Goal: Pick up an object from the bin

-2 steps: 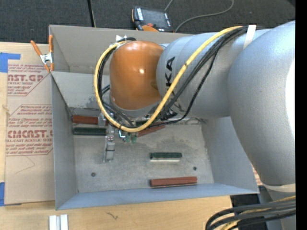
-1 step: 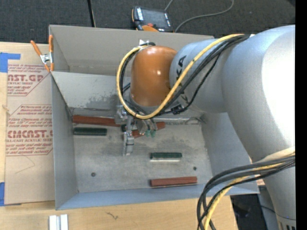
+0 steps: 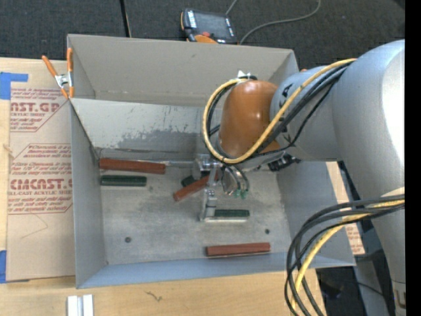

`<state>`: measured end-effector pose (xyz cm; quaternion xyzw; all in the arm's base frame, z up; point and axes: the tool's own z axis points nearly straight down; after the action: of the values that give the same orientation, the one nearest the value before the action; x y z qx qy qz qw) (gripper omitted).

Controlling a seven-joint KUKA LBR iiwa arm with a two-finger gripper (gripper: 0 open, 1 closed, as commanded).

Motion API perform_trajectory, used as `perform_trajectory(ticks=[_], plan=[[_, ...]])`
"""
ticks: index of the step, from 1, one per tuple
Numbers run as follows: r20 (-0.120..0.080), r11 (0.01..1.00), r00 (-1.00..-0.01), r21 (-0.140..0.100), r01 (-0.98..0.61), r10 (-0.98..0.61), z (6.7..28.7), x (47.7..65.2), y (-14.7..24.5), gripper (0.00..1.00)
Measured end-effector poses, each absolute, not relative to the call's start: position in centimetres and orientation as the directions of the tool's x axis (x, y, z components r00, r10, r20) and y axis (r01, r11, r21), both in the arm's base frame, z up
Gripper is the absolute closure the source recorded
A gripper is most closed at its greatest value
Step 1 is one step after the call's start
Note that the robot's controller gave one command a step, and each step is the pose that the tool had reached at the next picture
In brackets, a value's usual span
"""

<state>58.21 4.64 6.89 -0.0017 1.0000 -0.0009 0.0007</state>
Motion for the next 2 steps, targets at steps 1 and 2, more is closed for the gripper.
perform_trajectory(ticks=[1, 2], plan=[[-0.003, 0.992, -0.992, 0.002, 0.123, 0.123, 7.06, 56.08, 7.5, 0.0], [-0.008, 0.992, -0.992, 0.004, 0.125, 0.125, 7.26, 56.26, 7.44, 1.0]])
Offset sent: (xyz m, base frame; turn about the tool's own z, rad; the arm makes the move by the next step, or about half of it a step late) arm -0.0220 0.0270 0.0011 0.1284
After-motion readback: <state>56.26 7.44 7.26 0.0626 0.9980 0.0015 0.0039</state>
